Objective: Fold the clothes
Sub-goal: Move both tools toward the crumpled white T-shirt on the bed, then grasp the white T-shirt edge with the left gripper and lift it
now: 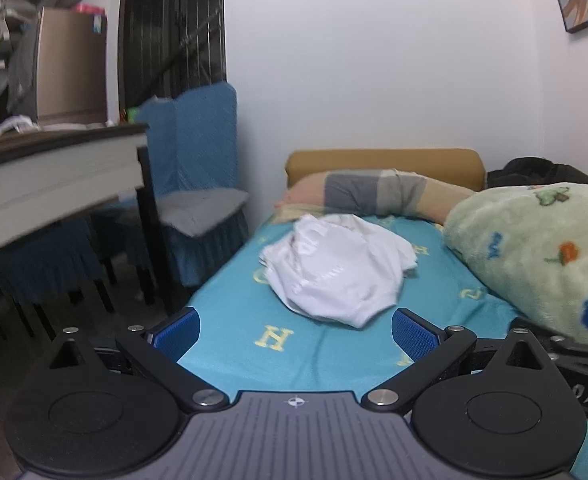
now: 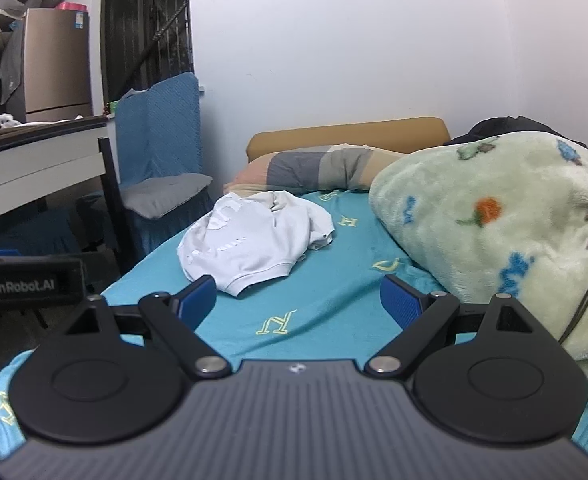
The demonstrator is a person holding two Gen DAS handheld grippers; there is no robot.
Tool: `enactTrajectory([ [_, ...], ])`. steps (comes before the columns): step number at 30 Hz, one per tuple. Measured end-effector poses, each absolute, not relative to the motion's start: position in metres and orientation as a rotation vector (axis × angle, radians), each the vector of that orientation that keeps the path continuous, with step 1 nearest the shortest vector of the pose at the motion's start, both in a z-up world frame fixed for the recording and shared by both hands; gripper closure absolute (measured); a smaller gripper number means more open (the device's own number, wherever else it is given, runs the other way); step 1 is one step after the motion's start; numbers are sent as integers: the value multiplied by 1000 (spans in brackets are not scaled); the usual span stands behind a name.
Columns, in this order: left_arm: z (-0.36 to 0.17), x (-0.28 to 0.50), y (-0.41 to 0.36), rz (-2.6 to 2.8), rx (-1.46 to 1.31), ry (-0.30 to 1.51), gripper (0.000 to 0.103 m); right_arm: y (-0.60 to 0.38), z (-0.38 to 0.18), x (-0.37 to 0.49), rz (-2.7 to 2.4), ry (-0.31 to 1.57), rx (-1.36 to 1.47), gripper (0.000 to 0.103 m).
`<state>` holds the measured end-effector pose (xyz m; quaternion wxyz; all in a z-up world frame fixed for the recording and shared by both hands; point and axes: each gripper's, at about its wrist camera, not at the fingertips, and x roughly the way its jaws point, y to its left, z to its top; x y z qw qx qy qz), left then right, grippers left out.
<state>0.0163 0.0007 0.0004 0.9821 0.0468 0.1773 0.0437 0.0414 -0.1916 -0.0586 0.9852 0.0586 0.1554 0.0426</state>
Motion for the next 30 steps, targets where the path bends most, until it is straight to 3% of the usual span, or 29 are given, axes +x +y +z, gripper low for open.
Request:
enactTrajectory([
  [17,9,-2,48,78,41,312,0,-153,-5,28,0,310,132,13],
  [24,-12,46,43,-51,73,445,0,-160,-7,36,-47,316,145,13],
  [30,-65,108,20,-118,169,587,0,-179,-37,58,-55,317,198,13],
])
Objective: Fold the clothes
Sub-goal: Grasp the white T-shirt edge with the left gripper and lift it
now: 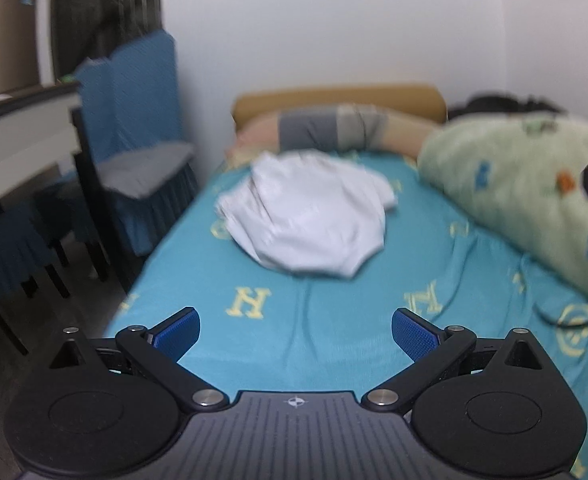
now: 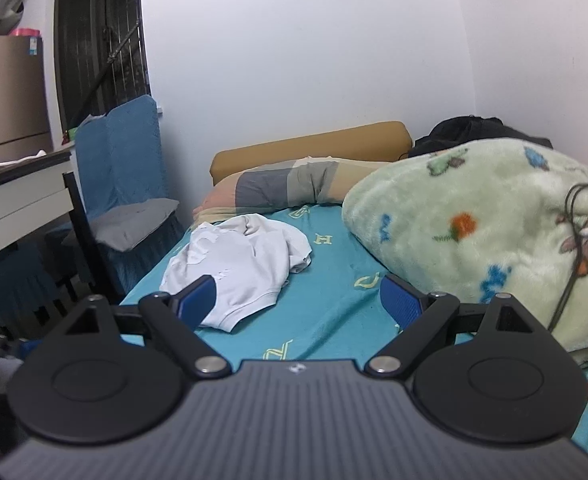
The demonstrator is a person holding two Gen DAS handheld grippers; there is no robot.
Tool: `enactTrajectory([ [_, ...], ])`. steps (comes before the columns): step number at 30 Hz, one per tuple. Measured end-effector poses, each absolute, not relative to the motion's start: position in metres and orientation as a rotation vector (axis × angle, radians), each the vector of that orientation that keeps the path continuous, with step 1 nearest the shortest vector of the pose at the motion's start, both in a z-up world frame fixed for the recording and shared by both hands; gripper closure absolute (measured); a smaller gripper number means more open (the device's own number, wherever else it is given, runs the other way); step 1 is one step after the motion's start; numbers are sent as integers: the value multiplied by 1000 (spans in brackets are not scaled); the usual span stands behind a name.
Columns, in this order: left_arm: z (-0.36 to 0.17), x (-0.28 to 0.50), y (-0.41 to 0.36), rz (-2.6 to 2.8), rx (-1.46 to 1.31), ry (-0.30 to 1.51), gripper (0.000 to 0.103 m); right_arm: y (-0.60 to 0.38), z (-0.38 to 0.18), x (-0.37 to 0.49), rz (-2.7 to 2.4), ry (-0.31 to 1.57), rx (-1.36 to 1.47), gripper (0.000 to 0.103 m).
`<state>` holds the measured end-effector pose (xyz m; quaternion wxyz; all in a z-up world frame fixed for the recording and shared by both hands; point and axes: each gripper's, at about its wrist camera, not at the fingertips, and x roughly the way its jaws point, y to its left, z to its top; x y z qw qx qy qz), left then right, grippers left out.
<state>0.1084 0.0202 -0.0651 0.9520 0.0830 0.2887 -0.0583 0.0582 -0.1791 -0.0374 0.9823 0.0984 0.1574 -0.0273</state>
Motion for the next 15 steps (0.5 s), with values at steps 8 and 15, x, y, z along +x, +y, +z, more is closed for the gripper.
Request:
enactTrajectory([
  [8,-133,206,-33,-150,361,525,5,-194,-92,97,11,362,163,13],
  [15,-153,280,-42,-120,381,513,49,-217,-130,140,-6,402,209,13],
])
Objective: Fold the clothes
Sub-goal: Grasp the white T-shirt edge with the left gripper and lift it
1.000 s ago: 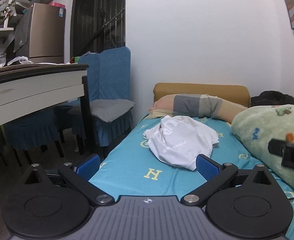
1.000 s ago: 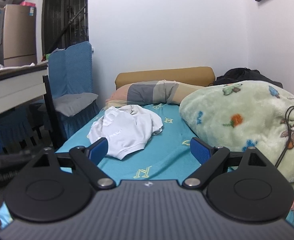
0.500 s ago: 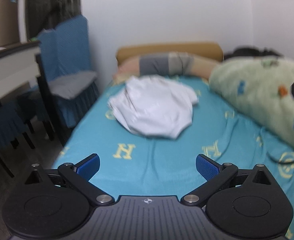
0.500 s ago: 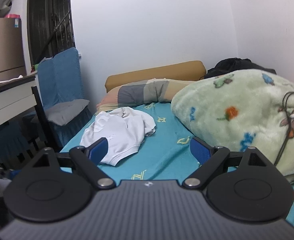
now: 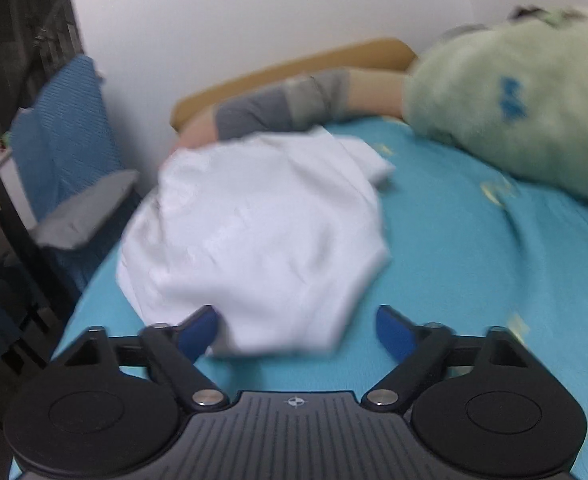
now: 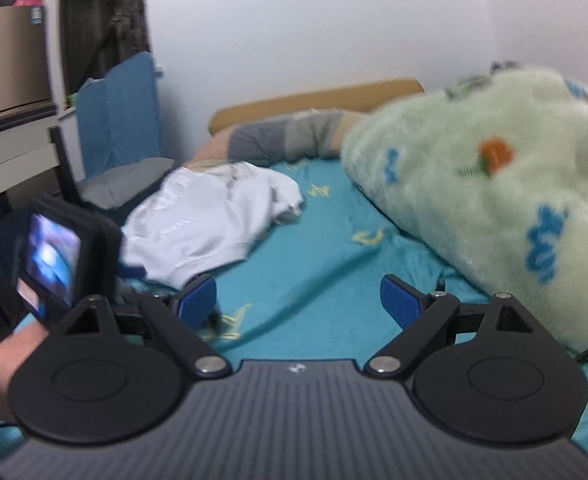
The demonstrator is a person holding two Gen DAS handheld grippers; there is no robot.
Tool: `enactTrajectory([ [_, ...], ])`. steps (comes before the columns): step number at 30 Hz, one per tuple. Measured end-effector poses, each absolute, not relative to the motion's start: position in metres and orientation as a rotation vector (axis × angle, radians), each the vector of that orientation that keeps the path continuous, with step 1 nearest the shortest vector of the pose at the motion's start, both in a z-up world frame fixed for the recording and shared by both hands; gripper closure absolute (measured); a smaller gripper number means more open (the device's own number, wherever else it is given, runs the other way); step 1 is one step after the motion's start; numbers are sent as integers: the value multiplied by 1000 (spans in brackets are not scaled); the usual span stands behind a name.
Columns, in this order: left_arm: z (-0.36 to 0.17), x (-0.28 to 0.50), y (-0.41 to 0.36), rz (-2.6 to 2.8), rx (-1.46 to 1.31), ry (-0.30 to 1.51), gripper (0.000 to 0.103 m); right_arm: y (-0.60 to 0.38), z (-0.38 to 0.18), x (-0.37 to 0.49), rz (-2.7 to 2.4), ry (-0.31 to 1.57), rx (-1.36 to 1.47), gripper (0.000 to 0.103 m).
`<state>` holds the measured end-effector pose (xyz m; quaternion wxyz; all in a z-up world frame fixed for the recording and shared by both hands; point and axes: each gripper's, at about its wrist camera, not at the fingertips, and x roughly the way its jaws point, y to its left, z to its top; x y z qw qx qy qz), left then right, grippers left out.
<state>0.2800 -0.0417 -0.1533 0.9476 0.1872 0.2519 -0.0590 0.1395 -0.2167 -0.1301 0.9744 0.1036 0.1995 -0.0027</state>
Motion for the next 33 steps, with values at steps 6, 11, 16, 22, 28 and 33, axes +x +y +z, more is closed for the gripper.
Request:
enactTrajectory([
  [6,-117,269,-14,-128,320,469,91,-227,-145,156,-55,410,244,13],
  [11,-46,212,16,-188,202,408,93,-223,-135,145,-28,367,219,13],
  [16,20,135,46,-258,136,331,93,-209,-115,121,34,299,161,13],
  [22,59,44,77,-357,62,289,93,-193,-77,69,130,218,161,13],
  [28,42,40,89,-465,-23,423,92,-151,-53,33,309,197,122,13],
  [33,27,60,100,-428,-110,489,91,-100,-66,59,287,272,-4,13],
])
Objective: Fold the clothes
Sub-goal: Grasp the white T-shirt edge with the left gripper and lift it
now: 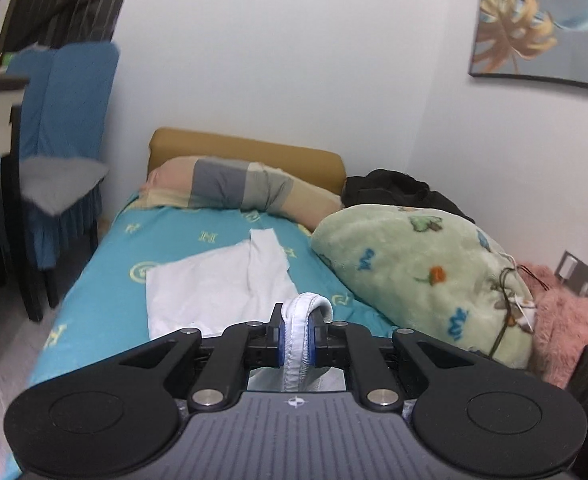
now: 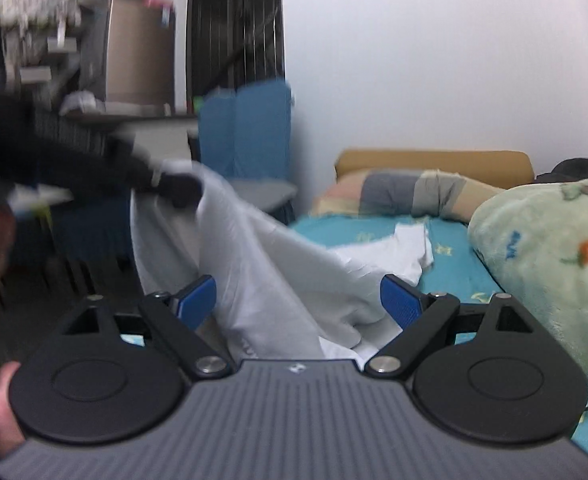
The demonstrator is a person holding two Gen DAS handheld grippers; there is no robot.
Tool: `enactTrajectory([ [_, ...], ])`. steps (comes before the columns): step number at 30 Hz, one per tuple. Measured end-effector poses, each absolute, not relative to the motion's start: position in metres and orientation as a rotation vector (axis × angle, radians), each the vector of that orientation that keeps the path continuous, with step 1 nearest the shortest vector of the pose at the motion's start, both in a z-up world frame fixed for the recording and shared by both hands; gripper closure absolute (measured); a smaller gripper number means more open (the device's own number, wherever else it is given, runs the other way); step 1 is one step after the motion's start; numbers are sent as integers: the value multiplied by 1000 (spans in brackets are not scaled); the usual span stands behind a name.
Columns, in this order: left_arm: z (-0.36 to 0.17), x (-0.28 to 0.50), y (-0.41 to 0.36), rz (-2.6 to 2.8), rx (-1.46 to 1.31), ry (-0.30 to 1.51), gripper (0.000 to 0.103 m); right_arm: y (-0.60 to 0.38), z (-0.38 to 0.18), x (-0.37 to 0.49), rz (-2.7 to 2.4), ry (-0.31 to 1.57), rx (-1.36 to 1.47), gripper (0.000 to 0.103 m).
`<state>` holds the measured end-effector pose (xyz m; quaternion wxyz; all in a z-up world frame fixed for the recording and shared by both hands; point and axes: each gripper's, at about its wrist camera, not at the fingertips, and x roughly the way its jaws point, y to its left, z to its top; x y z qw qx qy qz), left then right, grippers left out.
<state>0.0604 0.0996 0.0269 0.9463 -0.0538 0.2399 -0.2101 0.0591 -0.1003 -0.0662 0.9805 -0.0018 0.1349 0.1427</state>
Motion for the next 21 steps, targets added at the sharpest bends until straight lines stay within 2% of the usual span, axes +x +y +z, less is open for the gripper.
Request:
enactTrajectory([
  [4,14,77,107,-367,-169,555,89,-98,-79,94,317,346,142,13],
  [7,10,86,109,-344,-191,576,89,-85,-89,106,373,397,122,13],
  [11,9,92,104,-351,-189,574,89,-75,-89,99,432,363,81,13],
  [21,1,82,61,-320,-62,472,93,-121,-84,116,42,427,139,13],
])
